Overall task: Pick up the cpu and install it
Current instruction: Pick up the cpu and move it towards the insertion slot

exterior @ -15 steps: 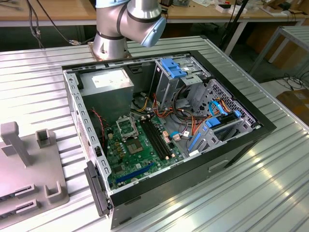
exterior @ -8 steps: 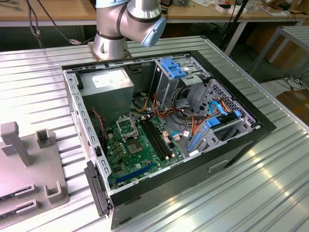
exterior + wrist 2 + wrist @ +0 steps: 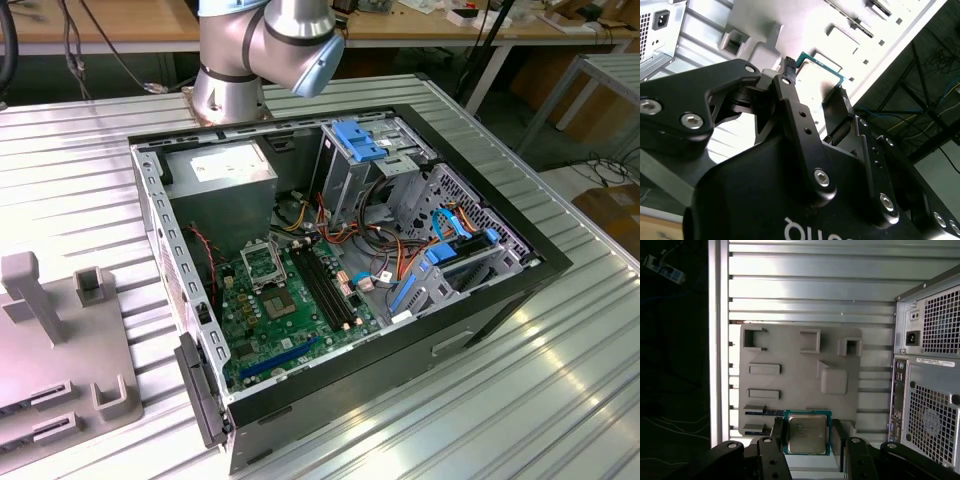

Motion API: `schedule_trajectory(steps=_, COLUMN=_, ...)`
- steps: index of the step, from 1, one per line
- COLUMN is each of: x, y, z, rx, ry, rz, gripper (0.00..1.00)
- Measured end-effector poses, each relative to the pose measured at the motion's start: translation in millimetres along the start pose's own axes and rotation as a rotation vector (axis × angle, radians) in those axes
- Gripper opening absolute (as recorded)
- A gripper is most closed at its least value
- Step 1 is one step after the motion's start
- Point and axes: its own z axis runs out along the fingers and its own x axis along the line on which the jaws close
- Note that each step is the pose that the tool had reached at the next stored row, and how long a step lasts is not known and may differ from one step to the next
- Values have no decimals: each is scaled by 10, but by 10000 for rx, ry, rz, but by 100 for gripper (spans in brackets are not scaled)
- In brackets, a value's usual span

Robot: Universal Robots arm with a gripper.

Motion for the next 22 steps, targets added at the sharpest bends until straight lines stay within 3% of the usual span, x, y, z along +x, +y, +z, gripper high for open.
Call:
schedule_trajectory(steps=11, x=-125, y=-3, z=-3, rx=0, ry=0, rz=0, gripper=47)
schedule_trajectory(steps=13, x=-293, y=-7, z=-7, rx=0, ry=1, rz=0, gripper=47)
schedule_trajectory(steps=14, x=-334, y=-7, z=2, rx=-1, ry=0, rz=0, gripper=47)
schedule_trajectory(steps=22, x=-394, y=-8, z=20, rx=-1, ry=0, rz=0, gripper=47)
